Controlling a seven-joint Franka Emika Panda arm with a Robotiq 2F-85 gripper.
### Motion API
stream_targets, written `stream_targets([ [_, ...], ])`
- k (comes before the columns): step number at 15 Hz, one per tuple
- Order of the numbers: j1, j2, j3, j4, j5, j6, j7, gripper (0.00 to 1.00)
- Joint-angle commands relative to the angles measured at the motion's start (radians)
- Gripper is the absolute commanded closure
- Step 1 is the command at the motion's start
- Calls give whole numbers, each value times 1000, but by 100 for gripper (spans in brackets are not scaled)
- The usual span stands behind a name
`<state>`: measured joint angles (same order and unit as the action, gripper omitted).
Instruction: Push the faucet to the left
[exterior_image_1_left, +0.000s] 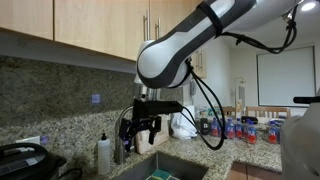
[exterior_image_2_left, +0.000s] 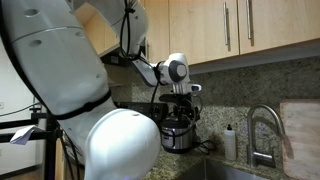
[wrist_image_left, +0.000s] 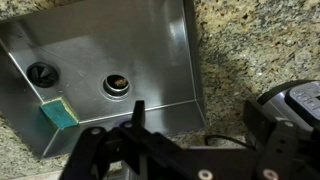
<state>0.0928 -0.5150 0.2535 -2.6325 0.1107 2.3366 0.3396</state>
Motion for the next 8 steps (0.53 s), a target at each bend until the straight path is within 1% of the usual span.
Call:
stream_targets([
  [1, 24, -8, 1, 2, 1, -13, 17, 0],
  [2, 42, -17, 11, 6, 17, -35, 28, 0],
  [3, -58, 95, -53, -35, -79, 98, -59, 0],
  [4, -61, 99, -55, -48, -98, 121, -51, 0],
  [5, -89, 138, -59, -56, -133, 169, -33, 0],
  [6, -116, 174, -53, -77, -167, 235, 5, 0],
  [7, -129, 215, -34, -76, -193, 273, 54, 0],
  [8, -122, 238, -3, -79, -198, 292, 113, 0],
])
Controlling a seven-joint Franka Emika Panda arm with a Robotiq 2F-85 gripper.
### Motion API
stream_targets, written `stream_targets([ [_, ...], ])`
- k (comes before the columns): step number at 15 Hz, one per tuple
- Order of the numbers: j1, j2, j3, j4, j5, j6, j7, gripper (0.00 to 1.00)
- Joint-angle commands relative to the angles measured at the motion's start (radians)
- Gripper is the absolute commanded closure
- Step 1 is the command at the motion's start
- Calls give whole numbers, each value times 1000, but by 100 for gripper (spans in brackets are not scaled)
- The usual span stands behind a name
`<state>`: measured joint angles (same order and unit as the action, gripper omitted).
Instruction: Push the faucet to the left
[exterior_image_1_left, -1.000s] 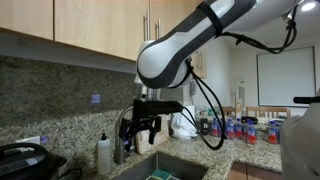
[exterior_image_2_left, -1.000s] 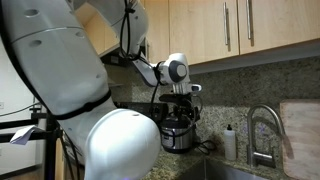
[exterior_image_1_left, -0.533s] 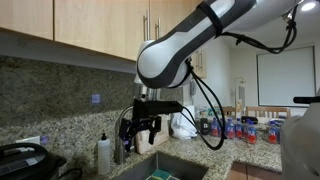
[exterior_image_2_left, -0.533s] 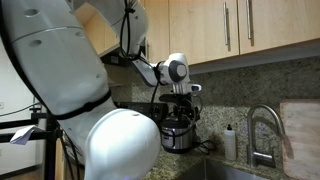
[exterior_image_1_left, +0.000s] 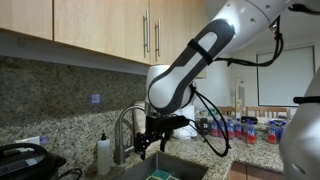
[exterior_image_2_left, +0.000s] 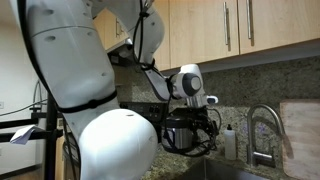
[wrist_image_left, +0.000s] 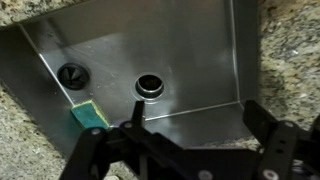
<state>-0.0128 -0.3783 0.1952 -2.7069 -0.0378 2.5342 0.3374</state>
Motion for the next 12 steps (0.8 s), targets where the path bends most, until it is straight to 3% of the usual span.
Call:
stream_targets([
  [1, 1, 133, 99, -3, -54, 115, 194, 0],
  [2, 4, 162, 151, 5, -54, 124, 262, 0],
  [7, 64, 256, 228, 66, -185, 113, 580, 0],
  [12, 153, 325, 184, 122, -156, 62, 571, 0],
])
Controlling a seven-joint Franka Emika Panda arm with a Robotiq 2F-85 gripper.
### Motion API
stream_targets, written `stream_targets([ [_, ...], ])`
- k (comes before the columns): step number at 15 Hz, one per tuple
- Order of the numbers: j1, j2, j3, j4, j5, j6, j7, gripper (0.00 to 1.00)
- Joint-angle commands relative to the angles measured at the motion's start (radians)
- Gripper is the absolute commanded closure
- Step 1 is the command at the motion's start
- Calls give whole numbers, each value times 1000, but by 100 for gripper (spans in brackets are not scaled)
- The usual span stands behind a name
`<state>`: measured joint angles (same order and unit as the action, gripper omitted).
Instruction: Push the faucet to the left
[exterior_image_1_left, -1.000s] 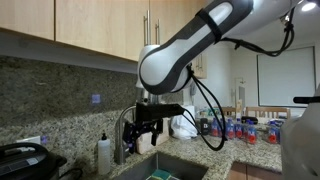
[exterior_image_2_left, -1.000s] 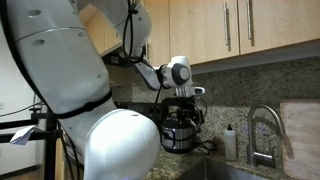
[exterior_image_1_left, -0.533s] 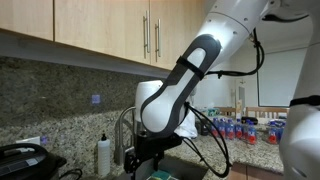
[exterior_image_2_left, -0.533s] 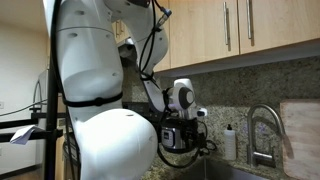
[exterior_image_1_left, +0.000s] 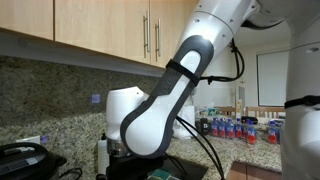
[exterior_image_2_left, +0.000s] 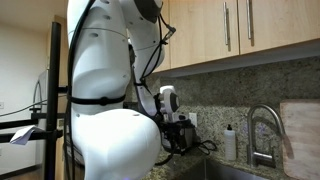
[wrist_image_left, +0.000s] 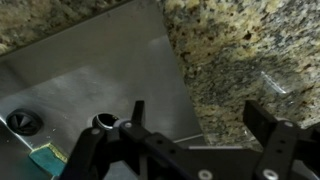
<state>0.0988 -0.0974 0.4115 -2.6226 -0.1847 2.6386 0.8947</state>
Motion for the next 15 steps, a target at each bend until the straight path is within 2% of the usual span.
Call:
stream_targets([
  [1, 55, 55, -41, 45, 3, -50, -2, 0],
  [5, 101, 86, -75, 80, 26, -120, -21, 0],
  [6, 105, 68, -84, 59, 5, -89, -2, 0],
  [9, 116, 81, -93, 72, 6, -102, -3, 0],
  [12, 129, 91, -103, 75, 87, -99, -161, 0],
  [15, 137, 90, -111, 77, 132, -114, -260, 0],
])
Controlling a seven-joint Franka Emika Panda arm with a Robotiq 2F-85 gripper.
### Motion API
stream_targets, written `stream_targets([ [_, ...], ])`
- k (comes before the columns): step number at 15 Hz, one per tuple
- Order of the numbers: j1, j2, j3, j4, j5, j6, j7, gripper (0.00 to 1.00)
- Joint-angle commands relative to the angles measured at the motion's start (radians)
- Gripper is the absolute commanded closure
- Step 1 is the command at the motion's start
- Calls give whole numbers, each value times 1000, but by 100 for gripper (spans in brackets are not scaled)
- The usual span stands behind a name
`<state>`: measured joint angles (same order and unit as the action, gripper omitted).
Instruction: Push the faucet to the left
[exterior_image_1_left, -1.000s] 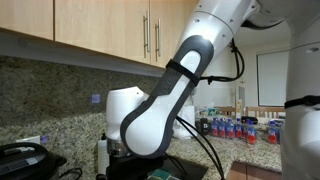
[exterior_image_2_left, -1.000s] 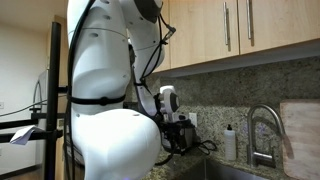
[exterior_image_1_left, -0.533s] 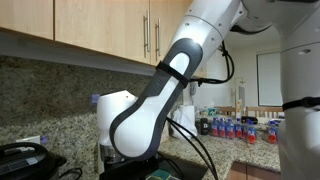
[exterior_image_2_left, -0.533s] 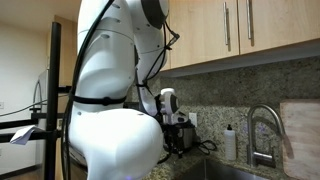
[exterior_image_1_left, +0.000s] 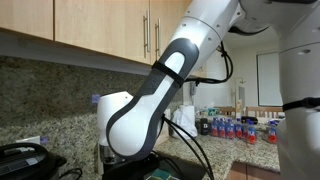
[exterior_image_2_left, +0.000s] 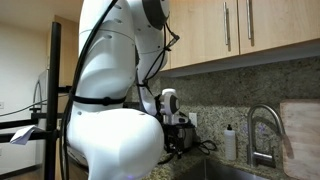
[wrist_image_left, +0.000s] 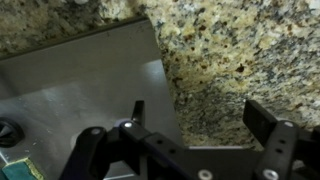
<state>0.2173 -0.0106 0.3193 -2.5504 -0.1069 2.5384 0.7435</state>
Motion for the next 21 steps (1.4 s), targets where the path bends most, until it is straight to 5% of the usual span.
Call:
stream_targets([
  [1, 18, 0, -22, 5, 47, -17, -122, 0],
  [21, 19, 0, -40, 0, 28, -6, -127, 0],
])
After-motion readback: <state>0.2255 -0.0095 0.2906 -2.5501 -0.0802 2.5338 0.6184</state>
